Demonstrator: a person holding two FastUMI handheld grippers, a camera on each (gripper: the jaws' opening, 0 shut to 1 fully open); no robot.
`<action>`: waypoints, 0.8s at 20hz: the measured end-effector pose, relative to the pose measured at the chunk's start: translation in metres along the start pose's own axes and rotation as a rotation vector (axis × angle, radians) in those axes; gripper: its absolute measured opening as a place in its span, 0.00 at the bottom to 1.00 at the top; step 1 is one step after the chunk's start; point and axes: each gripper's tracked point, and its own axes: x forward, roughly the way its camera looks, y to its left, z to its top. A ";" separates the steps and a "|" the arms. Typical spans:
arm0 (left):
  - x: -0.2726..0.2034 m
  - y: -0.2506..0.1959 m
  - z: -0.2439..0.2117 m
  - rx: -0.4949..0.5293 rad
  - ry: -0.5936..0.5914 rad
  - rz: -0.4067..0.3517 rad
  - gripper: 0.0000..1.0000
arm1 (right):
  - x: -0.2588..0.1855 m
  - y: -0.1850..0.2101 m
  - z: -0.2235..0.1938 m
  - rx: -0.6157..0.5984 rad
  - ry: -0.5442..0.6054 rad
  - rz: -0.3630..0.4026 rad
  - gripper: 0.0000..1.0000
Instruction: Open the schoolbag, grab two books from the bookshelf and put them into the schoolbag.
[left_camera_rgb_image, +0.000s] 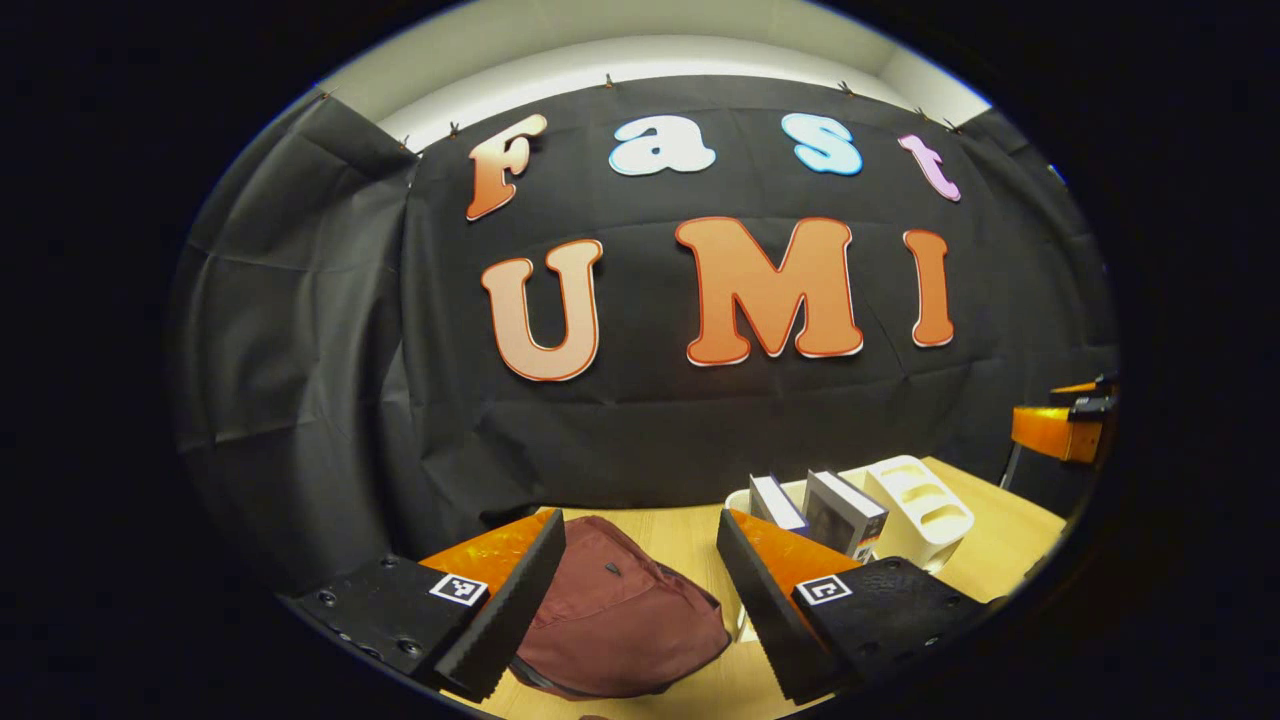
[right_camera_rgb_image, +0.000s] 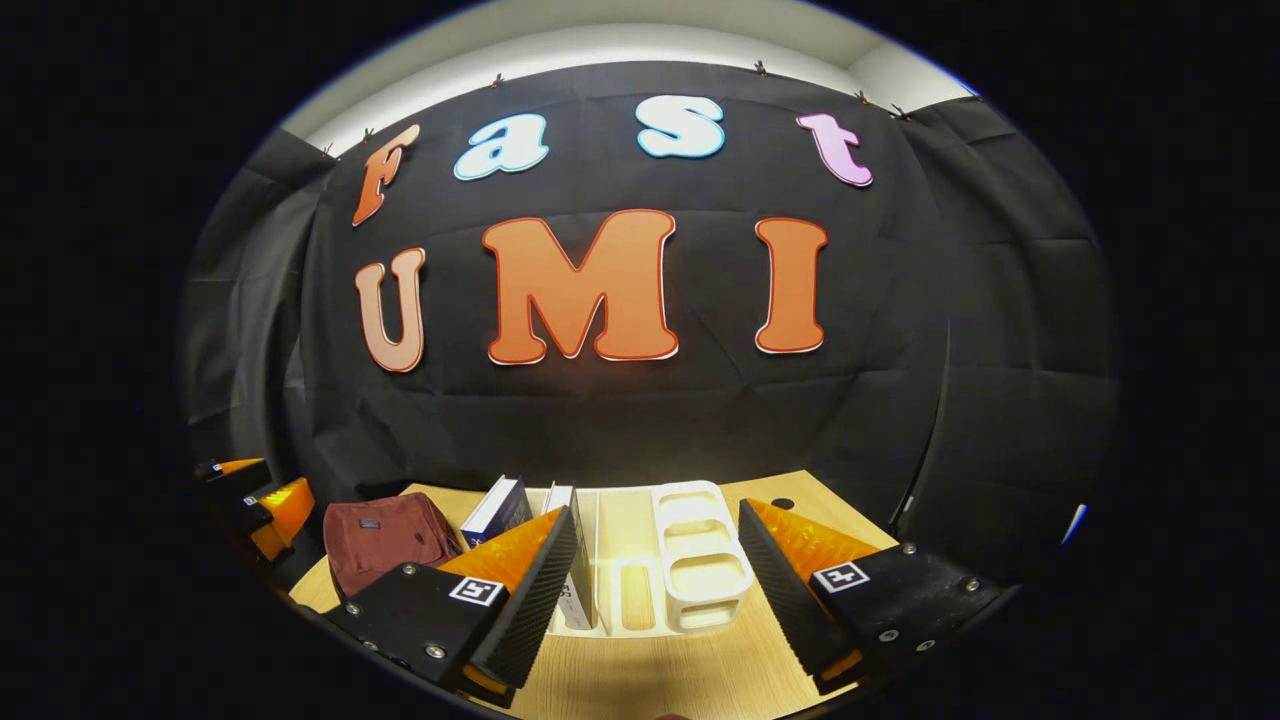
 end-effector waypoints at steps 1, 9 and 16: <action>0.001 -0.001 -0.009 0.027 0.019 -0.004 0.96 | 0.002 -0.002 -0.003 0.001 0.006 -0.005 0.96; 0.003 -0.033 -0.103 0.353 0.173 -0.107 0.96 | 0.006 -0.033 -0.034 -0.019 0.086 -0.062 0.97; 0.014 -0.054 -0.238 0.593 0.419 -0.166 0.96 | 0.003 -0.072 -0.060 -0.043 0.171 -0.133 0.97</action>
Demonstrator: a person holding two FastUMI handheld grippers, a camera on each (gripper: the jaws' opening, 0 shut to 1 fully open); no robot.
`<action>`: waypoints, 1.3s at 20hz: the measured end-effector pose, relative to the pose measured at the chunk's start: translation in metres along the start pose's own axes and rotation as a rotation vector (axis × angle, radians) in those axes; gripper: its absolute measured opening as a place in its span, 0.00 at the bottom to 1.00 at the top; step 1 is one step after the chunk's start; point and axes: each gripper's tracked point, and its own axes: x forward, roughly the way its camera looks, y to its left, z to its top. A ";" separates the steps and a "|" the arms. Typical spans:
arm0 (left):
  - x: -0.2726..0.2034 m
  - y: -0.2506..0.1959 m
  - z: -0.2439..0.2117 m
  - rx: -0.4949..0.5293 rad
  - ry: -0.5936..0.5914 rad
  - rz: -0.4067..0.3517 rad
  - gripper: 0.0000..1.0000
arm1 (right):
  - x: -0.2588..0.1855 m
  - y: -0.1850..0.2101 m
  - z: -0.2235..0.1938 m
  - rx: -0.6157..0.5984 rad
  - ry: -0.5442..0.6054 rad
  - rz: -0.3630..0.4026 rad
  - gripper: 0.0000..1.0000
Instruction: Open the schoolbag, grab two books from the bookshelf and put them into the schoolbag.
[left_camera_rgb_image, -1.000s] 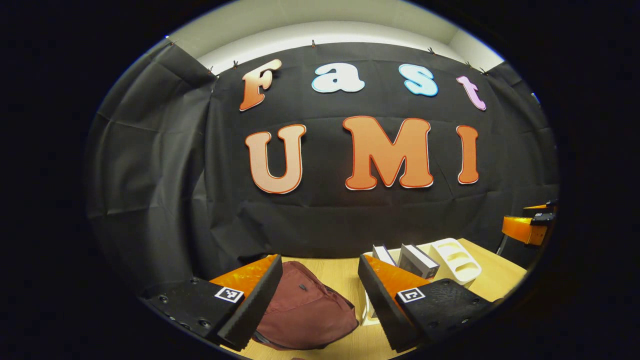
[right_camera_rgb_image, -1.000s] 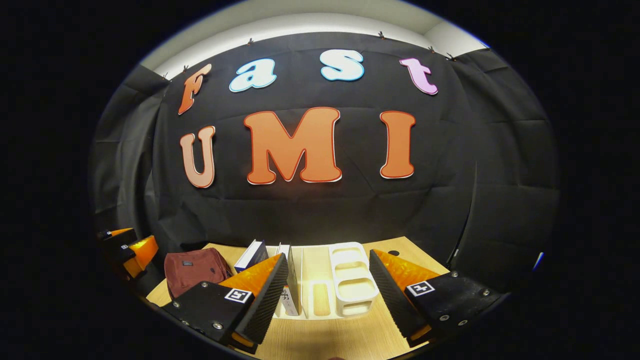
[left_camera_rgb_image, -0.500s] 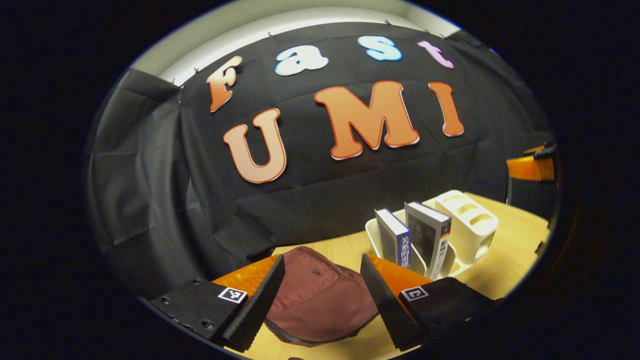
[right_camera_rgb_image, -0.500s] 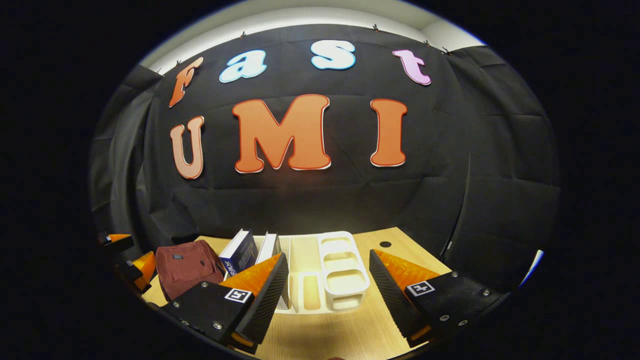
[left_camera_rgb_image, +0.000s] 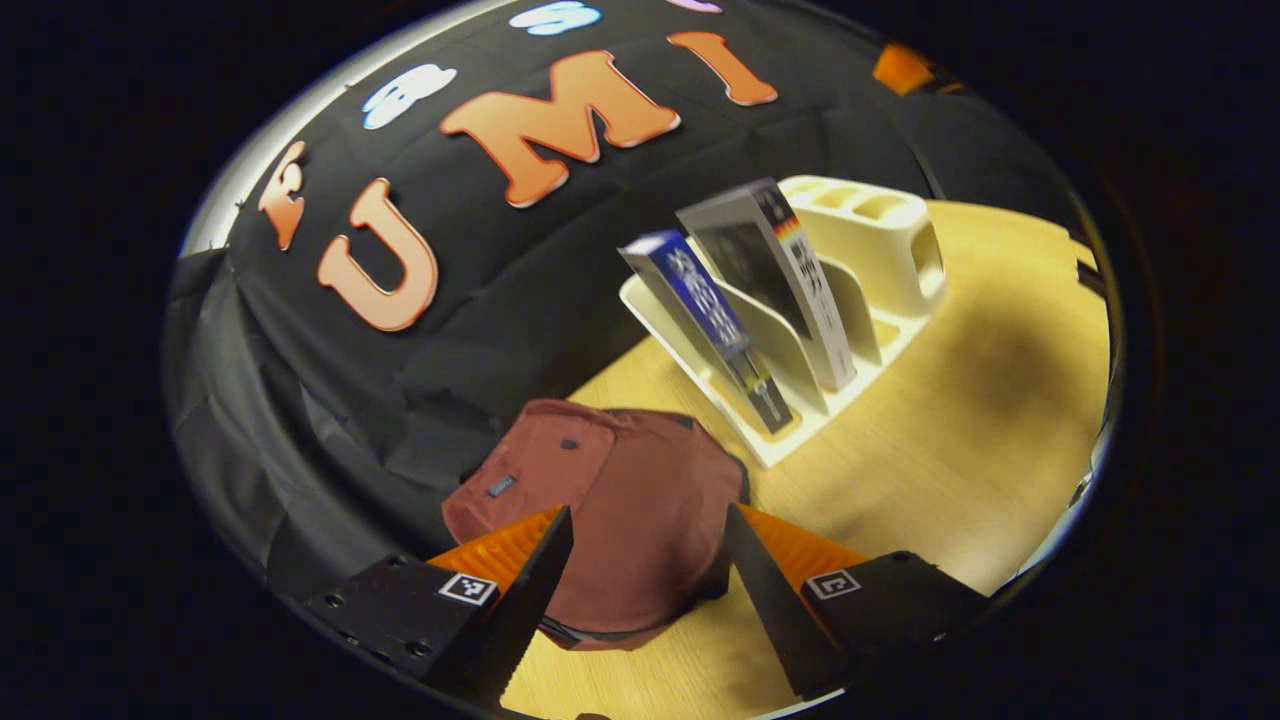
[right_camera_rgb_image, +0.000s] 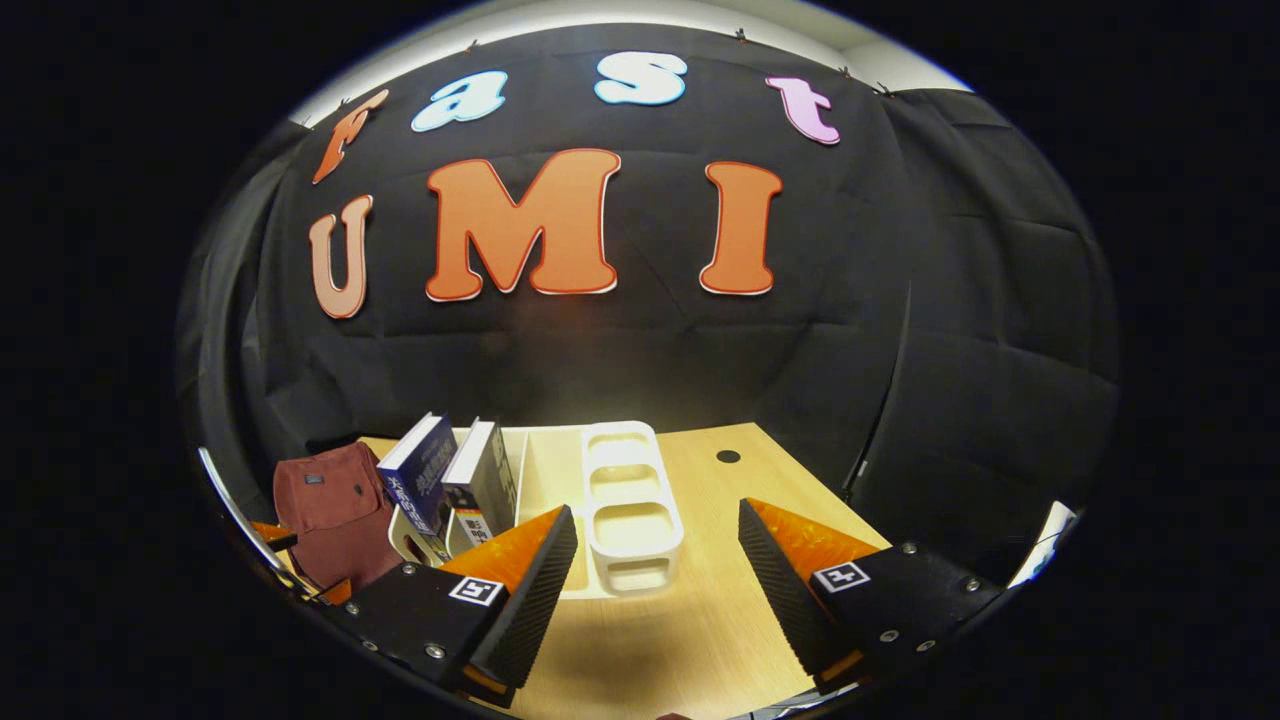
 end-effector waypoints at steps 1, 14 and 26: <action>0.010 -0.007 -0.012 0.013 0.040 -0.011 0.97 | 0.000 -0.004 -0.003 -0.004 0.011 -0.006 0.96; 0.053 0.003 -0.059 0.074 0.206 0.015 0.97 | 0.004 -0.021 -0.014 -0.026 0.054 -0.001 0.97; 0.049 0.001 -0.050 0.061 0.258 -0.014 0.21 | 0.004 -0.009 -0.009 -0.020 0.042 0.068 0.97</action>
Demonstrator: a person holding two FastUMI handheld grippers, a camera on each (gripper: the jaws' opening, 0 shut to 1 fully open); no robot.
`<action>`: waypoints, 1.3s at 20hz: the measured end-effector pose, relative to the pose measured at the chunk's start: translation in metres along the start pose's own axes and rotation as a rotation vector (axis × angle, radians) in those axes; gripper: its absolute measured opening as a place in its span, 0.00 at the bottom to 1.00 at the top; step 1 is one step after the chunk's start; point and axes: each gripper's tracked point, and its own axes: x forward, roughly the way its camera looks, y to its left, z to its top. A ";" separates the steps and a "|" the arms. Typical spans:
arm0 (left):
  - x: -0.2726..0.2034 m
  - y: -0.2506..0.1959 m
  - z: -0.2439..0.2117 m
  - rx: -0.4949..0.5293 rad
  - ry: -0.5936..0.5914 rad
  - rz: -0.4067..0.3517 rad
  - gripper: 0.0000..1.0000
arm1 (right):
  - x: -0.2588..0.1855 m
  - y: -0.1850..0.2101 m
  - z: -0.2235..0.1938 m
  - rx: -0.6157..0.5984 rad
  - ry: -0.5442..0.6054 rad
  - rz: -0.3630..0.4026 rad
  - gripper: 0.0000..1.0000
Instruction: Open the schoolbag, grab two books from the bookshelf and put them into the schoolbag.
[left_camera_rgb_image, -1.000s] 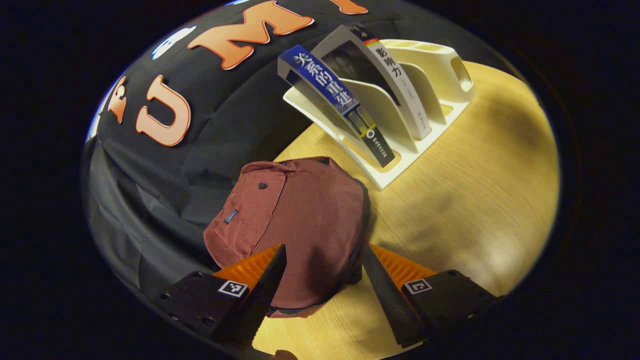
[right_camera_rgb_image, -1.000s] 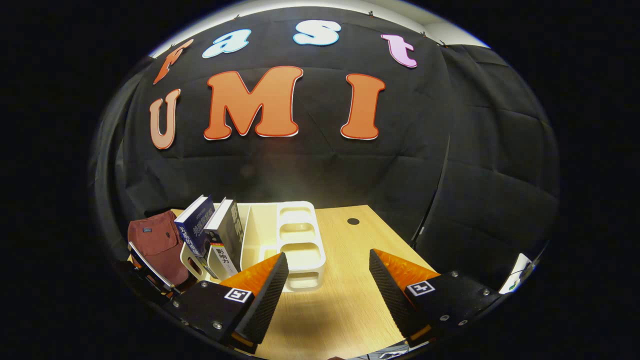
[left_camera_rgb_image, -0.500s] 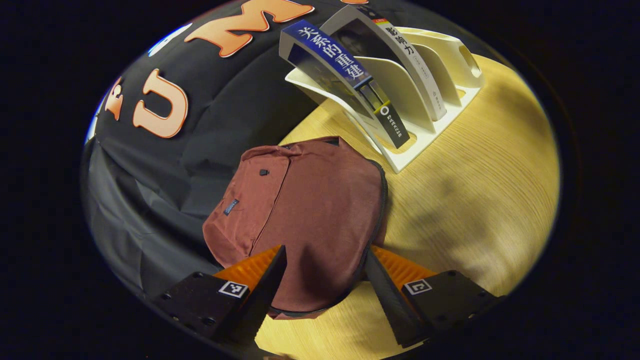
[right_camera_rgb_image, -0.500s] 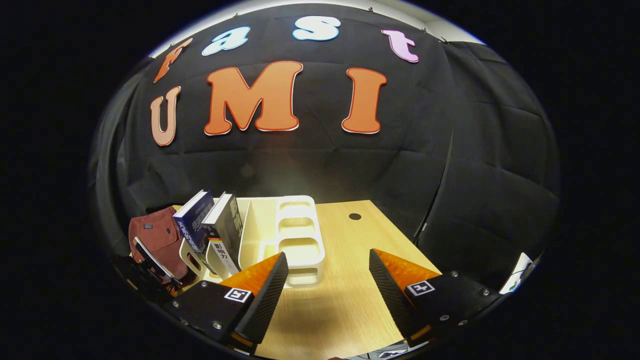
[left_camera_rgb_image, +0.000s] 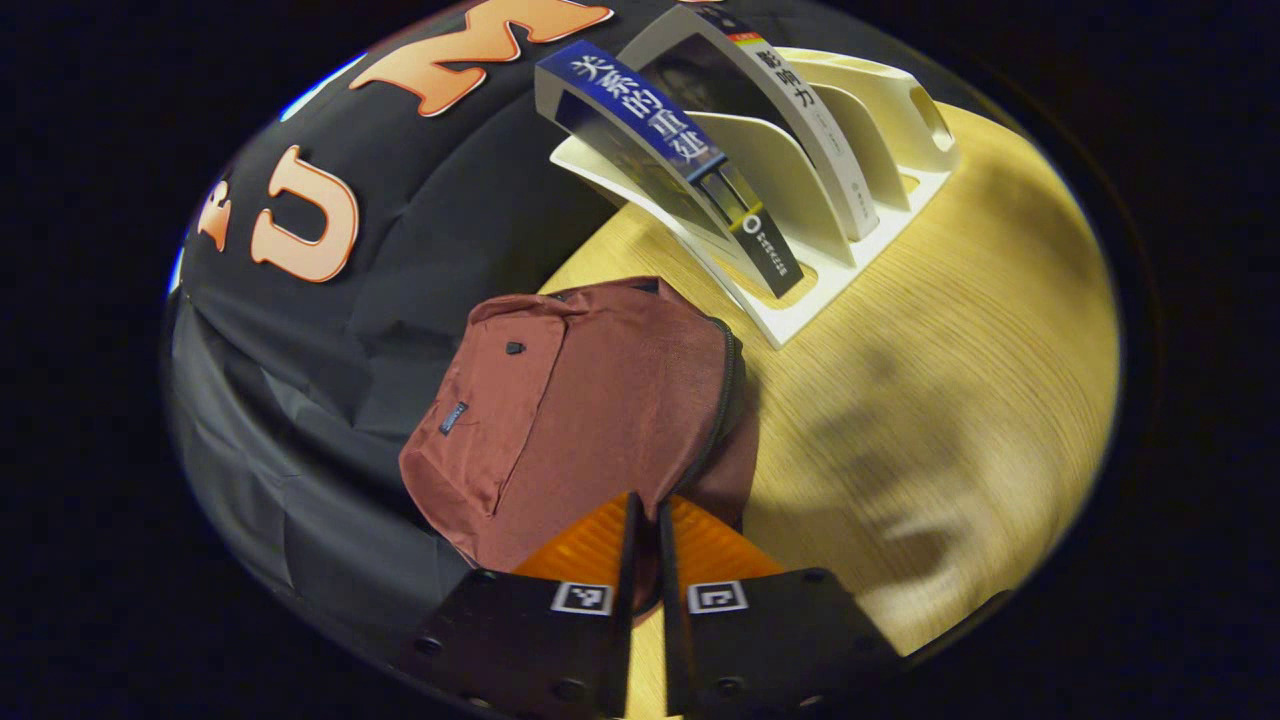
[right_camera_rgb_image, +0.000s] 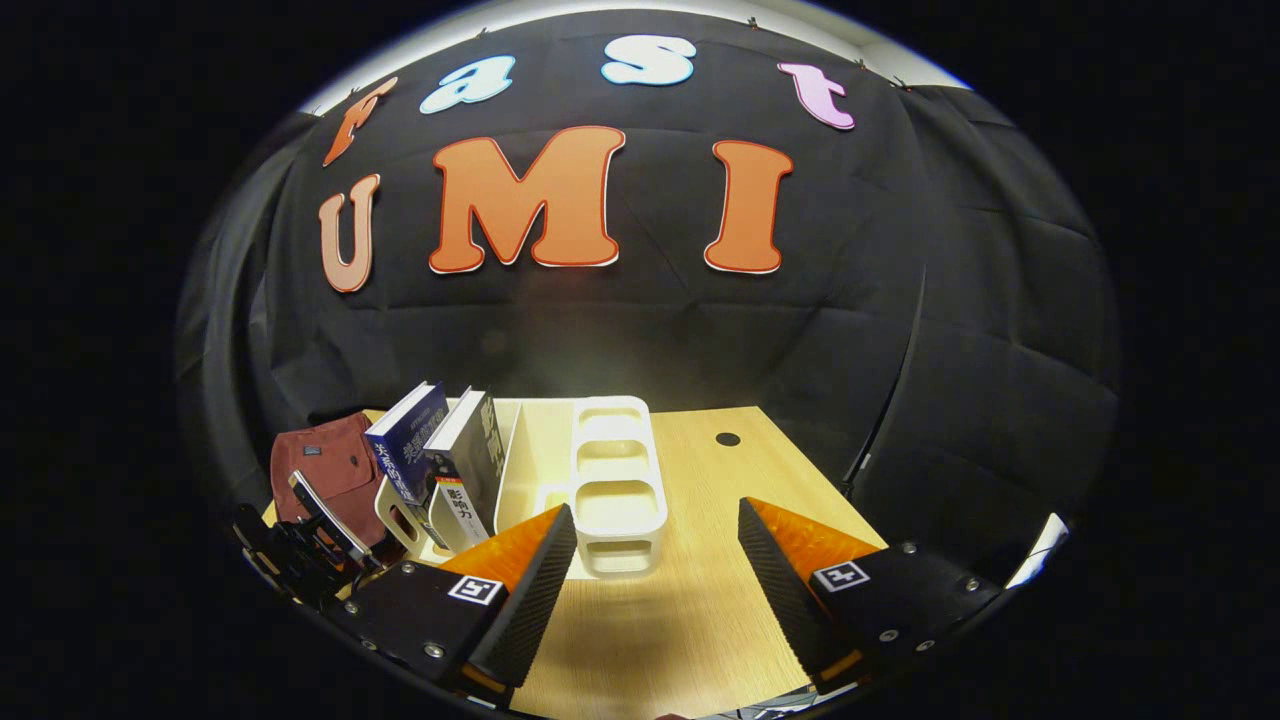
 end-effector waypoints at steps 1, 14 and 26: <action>0.003 -0.002 -0.001 -0.018 0.023 -0.021 0.06 | 0.001 -0.001 -0.001 0.013 0.001 0.007 0.97; -0.019 0.027 0.017 0.098 0.053 -0.464 0.00 | 0.001 0.074 0.010 0.120 0.047 0.102 0.97; -0.032 0.179 0.068 0.180 -0.051 -0.723 0.01 | -0.013 0.175 0.036 0.241 0.093 0.019 0.97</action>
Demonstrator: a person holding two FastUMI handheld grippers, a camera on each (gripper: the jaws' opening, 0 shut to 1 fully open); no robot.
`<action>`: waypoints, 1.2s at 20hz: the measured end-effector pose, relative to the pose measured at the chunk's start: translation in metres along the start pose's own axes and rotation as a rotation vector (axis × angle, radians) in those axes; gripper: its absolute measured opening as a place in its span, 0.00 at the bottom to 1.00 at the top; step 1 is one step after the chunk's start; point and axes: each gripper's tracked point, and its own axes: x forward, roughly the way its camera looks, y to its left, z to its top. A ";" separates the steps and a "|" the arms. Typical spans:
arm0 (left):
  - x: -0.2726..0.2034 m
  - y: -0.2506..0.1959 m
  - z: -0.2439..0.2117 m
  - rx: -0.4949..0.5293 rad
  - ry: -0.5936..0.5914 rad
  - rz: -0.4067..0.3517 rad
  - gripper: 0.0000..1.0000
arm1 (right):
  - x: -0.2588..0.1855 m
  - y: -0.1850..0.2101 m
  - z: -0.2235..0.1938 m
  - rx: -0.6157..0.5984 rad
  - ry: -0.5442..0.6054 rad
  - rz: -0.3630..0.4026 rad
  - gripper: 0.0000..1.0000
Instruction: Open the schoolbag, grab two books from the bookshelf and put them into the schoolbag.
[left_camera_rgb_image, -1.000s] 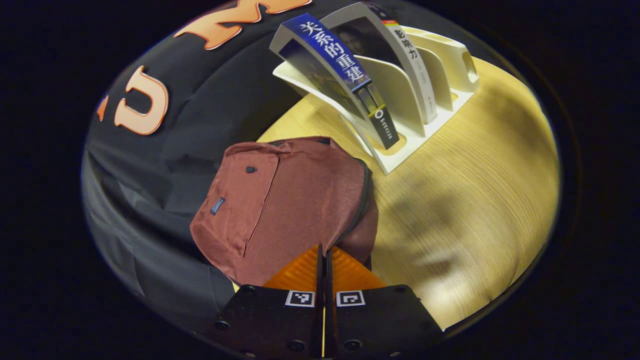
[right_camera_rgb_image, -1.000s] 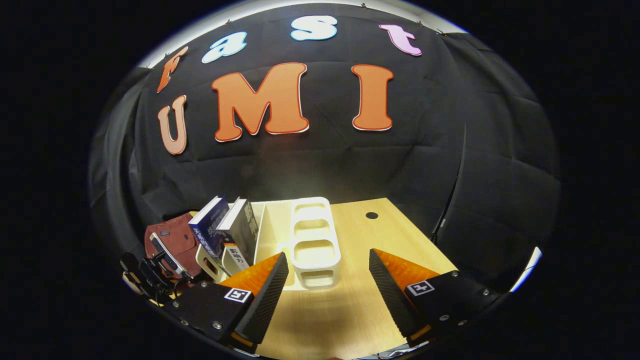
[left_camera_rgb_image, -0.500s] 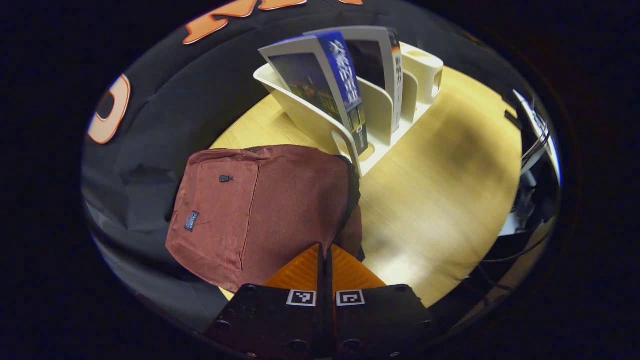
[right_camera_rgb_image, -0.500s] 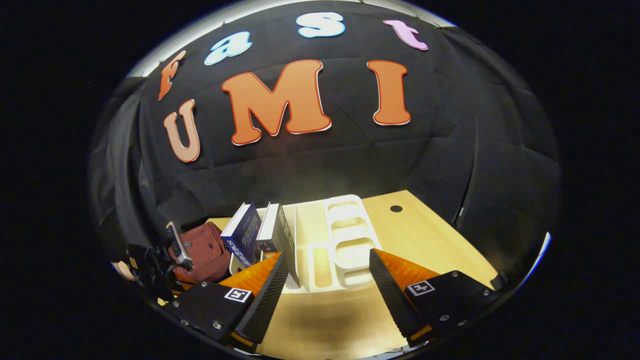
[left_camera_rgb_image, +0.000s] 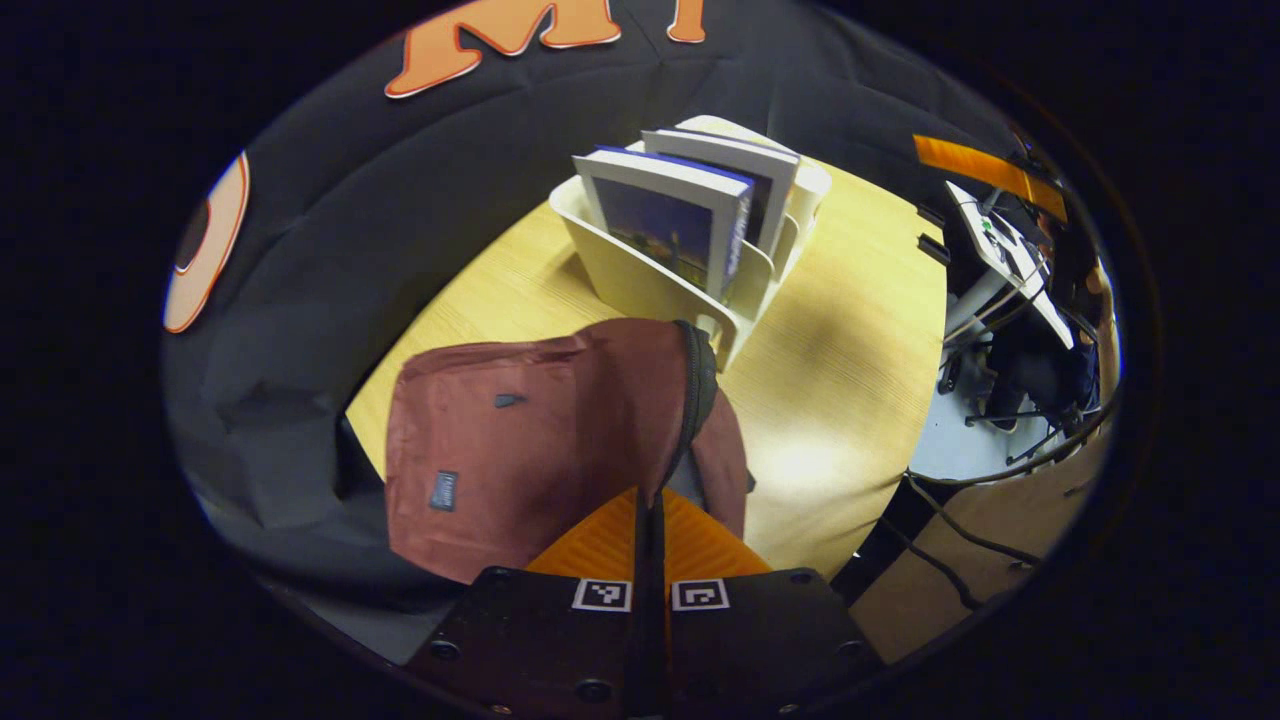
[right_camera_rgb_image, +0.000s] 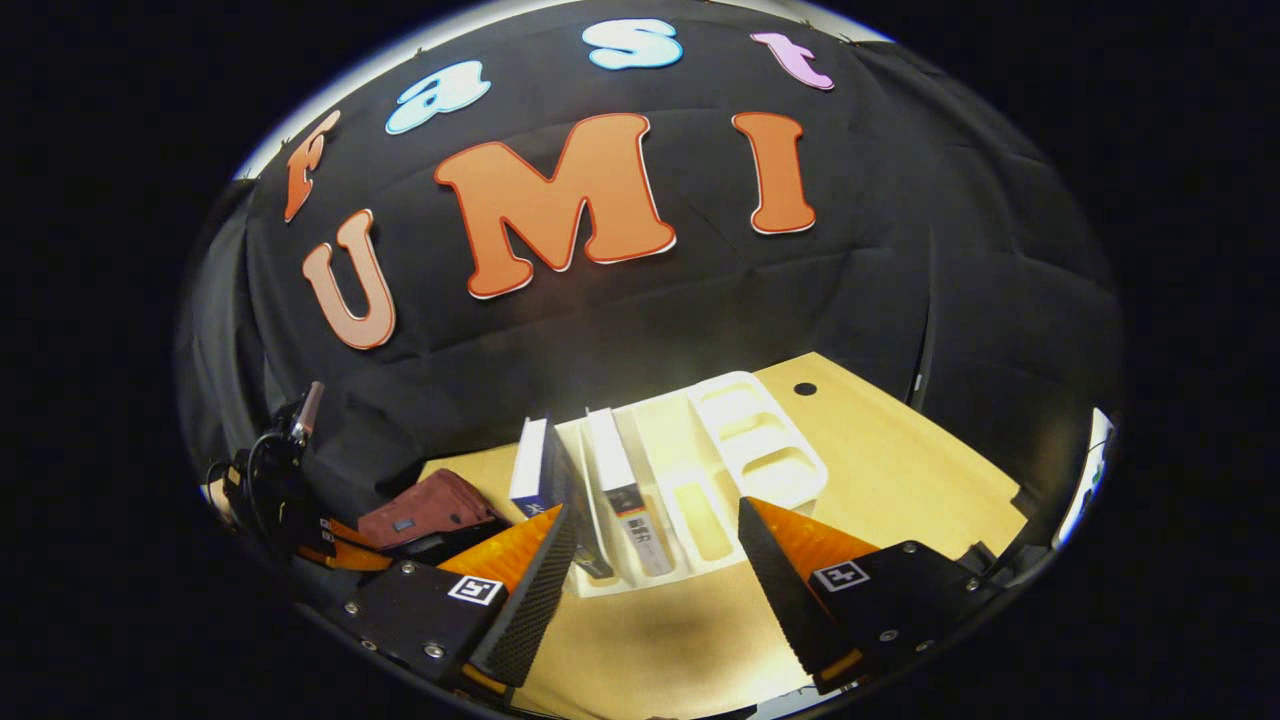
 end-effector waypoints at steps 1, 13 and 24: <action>-0.005 0.018 0.004 -0.003 -0.015 0.023 0.01 | -0.001 0.003 0.004 -0.028 -0.001 -0.011 0.97; 0.013 0.073 -0.004 -0.107 -0.061 0.009 0.01 | 0.073 0.125 0.042 -0.270 0.393 0.151 0.96; 0.029 0.082 -0.005 -0.126 -0.099 -0.018 0.01 | 0.188 0.128 -0.027 -0.331 0.830 0.007 0.98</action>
